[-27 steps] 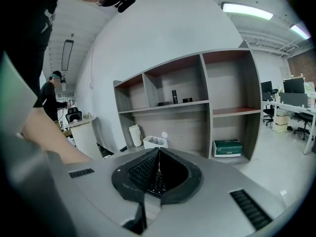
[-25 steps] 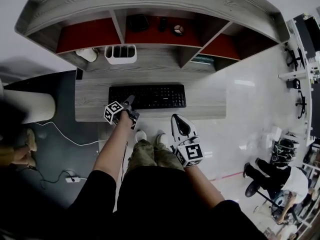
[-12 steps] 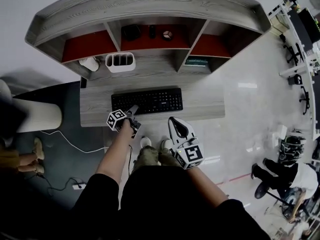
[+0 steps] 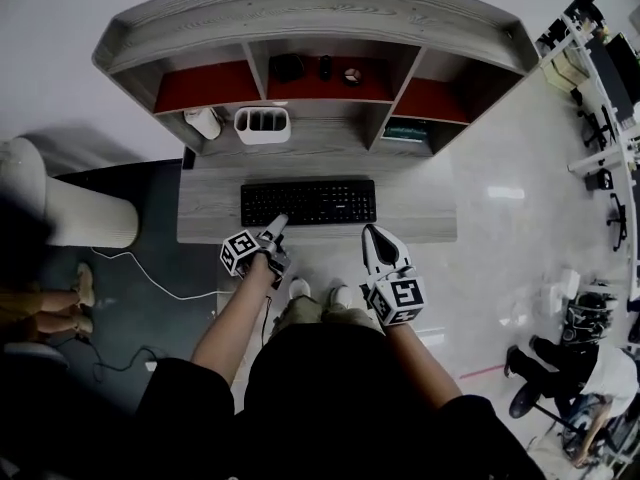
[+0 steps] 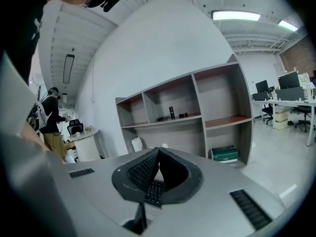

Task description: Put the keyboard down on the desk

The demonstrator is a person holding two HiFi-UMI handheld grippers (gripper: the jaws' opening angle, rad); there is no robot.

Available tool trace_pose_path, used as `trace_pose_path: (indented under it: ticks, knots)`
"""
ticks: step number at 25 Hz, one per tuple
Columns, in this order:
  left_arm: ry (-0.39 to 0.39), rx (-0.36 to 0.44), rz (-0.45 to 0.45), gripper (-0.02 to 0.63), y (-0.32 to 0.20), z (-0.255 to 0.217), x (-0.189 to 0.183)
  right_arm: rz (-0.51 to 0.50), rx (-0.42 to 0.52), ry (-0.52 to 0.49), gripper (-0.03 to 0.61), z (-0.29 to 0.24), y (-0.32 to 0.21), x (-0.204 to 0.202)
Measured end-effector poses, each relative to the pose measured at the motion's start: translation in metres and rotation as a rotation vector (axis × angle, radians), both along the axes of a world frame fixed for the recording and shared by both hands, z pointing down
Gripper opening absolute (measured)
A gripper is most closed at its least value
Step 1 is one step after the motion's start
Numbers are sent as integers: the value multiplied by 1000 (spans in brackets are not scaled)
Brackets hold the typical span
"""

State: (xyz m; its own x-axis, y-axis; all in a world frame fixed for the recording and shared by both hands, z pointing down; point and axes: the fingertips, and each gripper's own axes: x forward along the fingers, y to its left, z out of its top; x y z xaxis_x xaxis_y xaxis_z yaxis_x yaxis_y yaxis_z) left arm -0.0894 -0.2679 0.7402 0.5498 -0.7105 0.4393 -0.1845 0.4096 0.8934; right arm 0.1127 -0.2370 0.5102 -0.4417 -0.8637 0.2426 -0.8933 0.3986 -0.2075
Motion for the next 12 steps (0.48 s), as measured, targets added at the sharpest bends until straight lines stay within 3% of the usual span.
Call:
trace_pose_path:
  ticks: [4, 6, 7, 10, 12]
  knots:
    - [32, 243, -7, 391, -2, -65, -8, 5, 8, 18, 12, -5, -9, 3]
    - [-10, 342, -14, 382, -1, -95, -19, 3, 6, 27, 12, -6, -16, 2]
    - [-75, 390, -7, 369, 0, -109, -27, 0, 7, 31, 12, -7, -18, 1]
    - [-393, 549, 61, 254, 7, -150, -50, -11, 15, 34, 12, -12, -24, -8]
    - [-538, 643, 116, 224, 11, -175, -54, -18, 21, 41, 12, -18, -26, -14]
